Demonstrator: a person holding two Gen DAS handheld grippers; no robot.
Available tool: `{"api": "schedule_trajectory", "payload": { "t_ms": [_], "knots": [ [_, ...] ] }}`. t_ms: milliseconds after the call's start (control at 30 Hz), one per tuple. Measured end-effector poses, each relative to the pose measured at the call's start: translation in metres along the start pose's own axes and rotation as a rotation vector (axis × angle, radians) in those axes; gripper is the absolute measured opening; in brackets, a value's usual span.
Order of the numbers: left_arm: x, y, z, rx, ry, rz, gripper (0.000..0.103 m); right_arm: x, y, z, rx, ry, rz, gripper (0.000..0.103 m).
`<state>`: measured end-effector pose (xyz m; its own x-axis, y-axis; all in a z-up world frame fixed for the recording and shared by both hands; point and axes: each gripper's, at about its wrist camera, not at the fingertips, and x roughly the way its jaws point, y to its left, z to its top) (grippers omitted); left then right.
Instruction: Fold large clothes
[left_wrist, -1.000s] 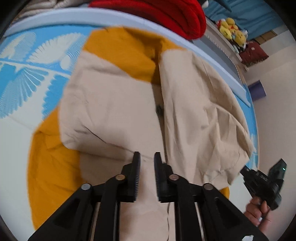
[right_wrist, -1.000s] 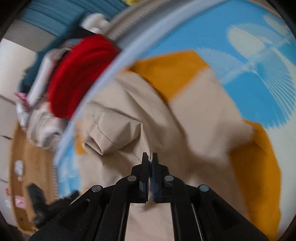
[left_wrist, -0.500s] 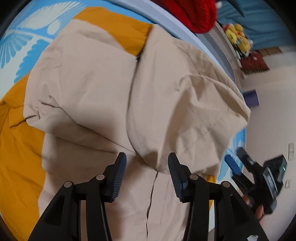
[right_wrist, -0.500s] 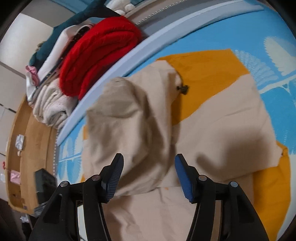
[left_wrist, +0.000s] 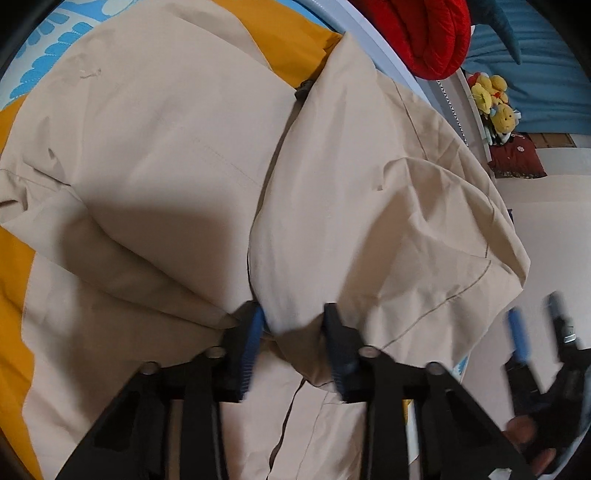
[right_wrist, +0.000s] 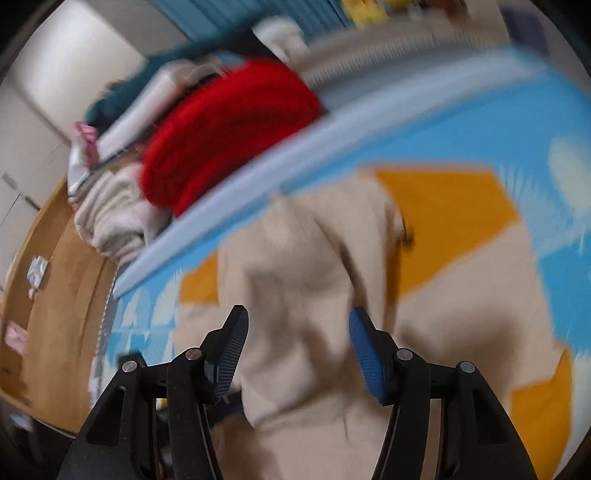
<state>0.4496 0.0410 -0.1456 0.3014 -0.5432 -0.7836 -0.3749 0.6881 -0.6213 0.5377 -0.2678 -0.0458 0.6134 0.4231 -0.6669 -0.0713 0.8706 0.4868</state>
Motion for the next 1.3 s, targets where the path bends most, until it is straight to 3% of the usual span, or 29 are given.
{"api": "schedule_trajectory", "payload": {
  "t_ms": [33,133,167,200,233,300,400,467,533,600,633,700,767,867,933,1000,1033,1100,1133,1200,1267,1300],
  "knots": [
    [-0.001,-0.001,-0.001,0.006,0.0,-0.009,0.011,-0.002,0.008,0.003,-0.03,-0.011,0.013,0.059],
    [-0.006,-0.009,-0.002,0.045,-0.01,-0.016,0.004,0.021,0.021,0.005,-0.069,0.072,0.04,0.058],
    [-0.009,-0.012,-0.002,0.058,-0.015,-0.016,0.003,0.031,0.019,0.003,-0.064,0.101,0.015,0.047],
    [-0.013,-0.015,-0.001,0.068,-0.024,-0.018,0.002,0.04,0.017,0.0,-0.063,0.126,0.005,0.004],
    [-0.02,-0.02,0.001,0.083,-0.047,-0.023,0.002,0.048,0.012,-0.003,-0.052,0.156,0.028,0.001],
    [-0.035,-0.026,0.004,0.109,-0.1,-0.039,0.001,0.042,-0.002,-0.005,0.011,0.121,0.059,0.001],
    [-0.052,-0.038,0.005,0.173,-0.169,-0.068,0.002,0.019,-0.033,-0.003,0.189,0.0,0.126,0.001],
    [-0.037,-0.036,0.002,0.196,-0.133,0.01,0.002,0.033,-0.057,-0.017,0.304,0.052,0.074,0.001],
    [-0.008,-0.014,-0.001,0.129,-0.017,0.078,0.003,0.066,-0.089,-0.043,0.435,0.188,0.027,0.001],
    [0.013,0.007,-0.003,0.05,0.083,0.092,0.011,0.091,-0.107,-0.063,0.476,0.306,-0.028,0.001],
    [0.013,0.01,-0.001,0.028,0.086,0.094,0.016,0.094,-0.114,-0.068,0.502,0.31,-0.027,0.001],
    [0.002,0.005,0.005,0.024,0.061,0.129,0.025,0.091,-0.107,-0.064,0.468,0.305,-0.042,0.005],
    [-0.02,-0.011,0.006,0.082,-0.02,0.181,0.022,0.079,-0.096,-0.054,0.419,0.283,-0.054,0.007],
    [-0.046,-0.053,0.0,0.283,-0.152,0.19,0.022,0.053,-0.082,-0.04,0.387,0.218,-0.092,0.015],
    [-0.039,-0.069,-0.009,0.379,-0.127,0.146,0.022,0.035,-0.072,-0.032,0.349,0.165,-0.123,0.025],
    [-0.013,-0.077,-0.021,0.423,-0.028,0.109,0.022,0.019,-0.061,-0.024,0.31,0.114,-0.119,0.027],
    [0.006,-0.073,-0.03,0.44,0.042,0.131,0.022,0.02,-0.058,-0.02,0.285,0.104,-0.097,0.027],
    [0.028,-0.067,-0.042,0.474,0.078,0.262,0.022,0.03,-0.061,-0.02,0.293,0.128,-0.061,0.027],
    [0.031,-0.064,-0.045,0.488,0.076,0.293,0.022,0.039,-0.068,-0.023,0.321,0.157,-0.047,0.027],
    [0.029,-0.063,-0.045,0.492,0.083,0.295,0.025,0.057,-0.082,-0.032,0.359,0.223,-0.086,0.027],
    [0.018,-0.065,-0.039,0.465,0.089,0.262,0.027,0.067,-0.095,-0.043,0.386,0.28,-0.196,0.027],
    [0.01,-0.067,-0.035,0.458,0.085,0.241,0.024,0.065,-0.101,-0.045,0.428,0.274,-0.181,0.027]
  ]
}}
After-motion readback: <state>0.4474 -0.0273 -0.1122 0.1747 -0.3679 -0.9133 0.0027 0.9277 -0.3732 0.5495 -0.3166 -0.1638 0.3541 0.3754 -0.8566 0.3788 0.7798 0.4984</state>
